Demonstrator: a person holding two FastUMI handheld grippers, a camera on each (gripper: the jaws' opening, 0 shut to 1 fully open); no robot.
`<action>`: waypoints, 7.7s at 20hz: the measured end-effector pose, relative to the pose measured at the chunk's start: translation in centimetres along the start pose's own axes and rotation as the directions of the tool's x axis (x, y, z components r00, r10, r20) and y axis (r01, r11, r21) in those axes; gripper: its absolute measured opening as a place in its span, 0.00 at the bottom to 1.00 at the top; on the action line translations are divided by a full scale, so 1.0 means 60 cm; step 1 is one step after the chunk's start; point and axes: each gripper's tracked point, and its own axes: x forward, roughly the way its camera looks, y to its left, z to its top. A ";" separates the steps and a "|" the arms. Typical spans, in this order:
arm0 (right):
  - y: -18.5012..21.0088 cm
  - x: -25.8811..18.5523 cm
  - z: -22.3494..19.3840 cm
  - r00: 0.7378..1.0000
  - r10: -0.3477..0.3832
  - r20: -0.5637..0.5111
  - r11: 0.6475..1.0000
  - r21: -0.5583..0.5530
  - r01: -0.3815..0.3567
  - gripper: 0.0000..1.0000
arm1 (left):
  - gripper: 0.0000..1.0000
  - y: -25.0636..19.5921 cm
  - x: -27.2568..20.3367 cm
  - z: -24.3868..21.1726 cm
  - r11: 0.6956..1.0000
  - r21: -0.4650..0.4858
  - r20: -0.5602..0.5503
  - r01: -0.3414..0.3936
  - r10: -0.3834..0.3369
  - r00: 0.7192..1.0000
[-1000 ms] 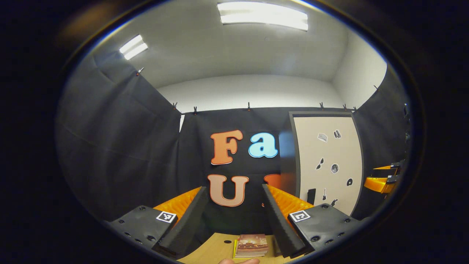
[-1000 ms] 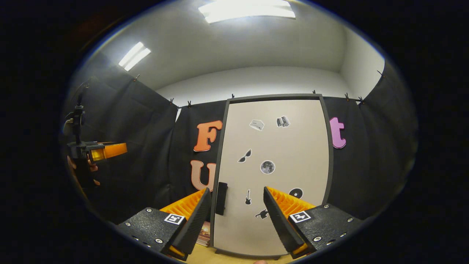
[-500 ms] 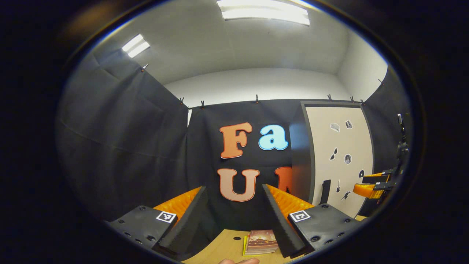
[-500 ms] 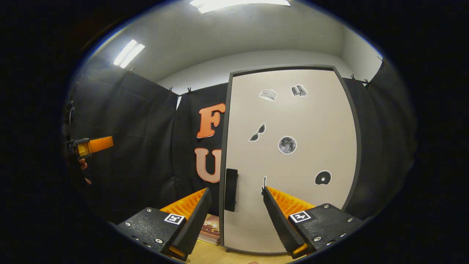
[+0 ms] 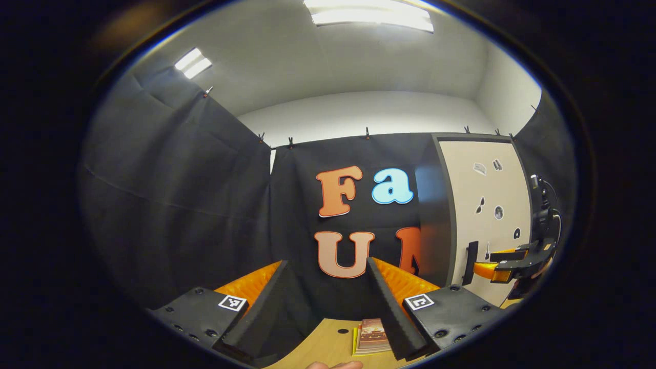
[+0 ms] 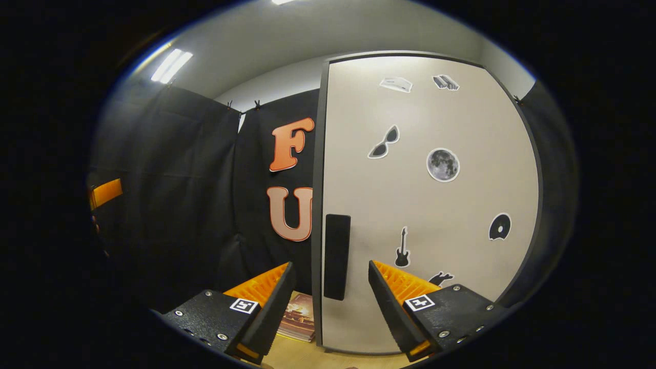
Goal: Open the cabinet door with the right hand, grasp the bottle in the cabinet with the left hand and place it on the coaster, then close the cabinet door with the right hand.
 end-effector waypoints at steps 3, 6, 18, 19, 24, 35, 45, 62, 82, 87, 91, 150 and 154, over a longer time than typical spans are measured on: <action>-0.007 0.035 -0.014 0.999 -0.048 -0.025 0.999 0.008 0.048 0.88 | 0.93 0.016 0.004 -0.014 1.000 0.000 -0.012 -0.010 0.010 1.000; -0.031 0.066 -0.016 0.991 -0.133 -0.001 0.991 0.009 0.133 0.81 | 0.96 0.043 0.008 -0.031 0.999 0.016 -0.018 -0.036 0.036 0.999; -0.018 0.096 -0.026 0.977 -0.215 -0.014 0.972 0.091 0.215 0.33 | 0.96 0.059 0.010 -0.063 1.000 0.013 -0.056 0.003 -0.003 0.998; -0.017 0.094 -0.026 0.977 -0.213 -0.021 0.973 0.087 0.214 0.24 | 0.96 0.055 0.012 -0.068 1.000 0.006 -0.061 0.014 -0.013 0.998; -0.005 0.073 -0.021 0.987 -0.156 -0.028 0.982 0.105 0.158 0.22 | 0.96 0.033 0.034 -0.081 0.999 -0.019 -0.069 0.047 -0.048 0.996; 0.003 -0.114 -0.010 0.999 0.024 0.031 0.995 0.096 -0.027 0.22 | 0.96 -0.126 0.023 -0.129 0.979 -0.072 -0.118 0.190 -0.197 0.973; -0.028 -0.231 -0.004 0.977 0.139 0.163 0.983 0.093 -0.155 0.22 | 0.96 -0.221 0.013 -0.133 0.963 -0.132 -0.121 0.235 -0.251 0.961; -0.083 -0.268 -0.003 0.958 -0.034 0.285 0.997 0.078 0.012 0.21 | 0.94 -0.588 0.038 -0.216 0.842 -0.219 -0.146 0.493 -0.528 0.836; -0.117 -0.255 -0.015 0.938 -0.205 0.279 0.978 0.022 0.207 0.20 | 0.97 -0.874 0.173 -0.376 0.839 -0.208 -0.267 0.503 -0.543 0.796; -0.147 -0.258 -0.015 0.916 -0.279 0.288 0.959 0.038 0.280 0.34 | 0.96 -0.908 0.197 -0.395 0.838 -0.227 -0.268 0.496 -0.543 0.795; -0.172 -0.272 -0.019 0.907 -0.309 0.286 0.951 0.080 0.298 0.30 | 0.96 -0.924 0.214 -0.404 0.842 -0.209 -0.262 0.497 -0.538 0.801; -0.208 -0.276 -0.022 0.876 -0.371 0.307 0.929 0.117 0.352 0.67 | 0.83 -0.316 -0.117 -0.504 0.906 -0.185 -0.208 0.380 -0.414 0.886; -0.206 -0.274 -0.033 0.883 -0.366 0.293 0.930 0.097 0.353 0.67 | 0.84 -0.307 -0.129 -0.542 0.904 -0.197 -0.212 0.379 -0.417 0.884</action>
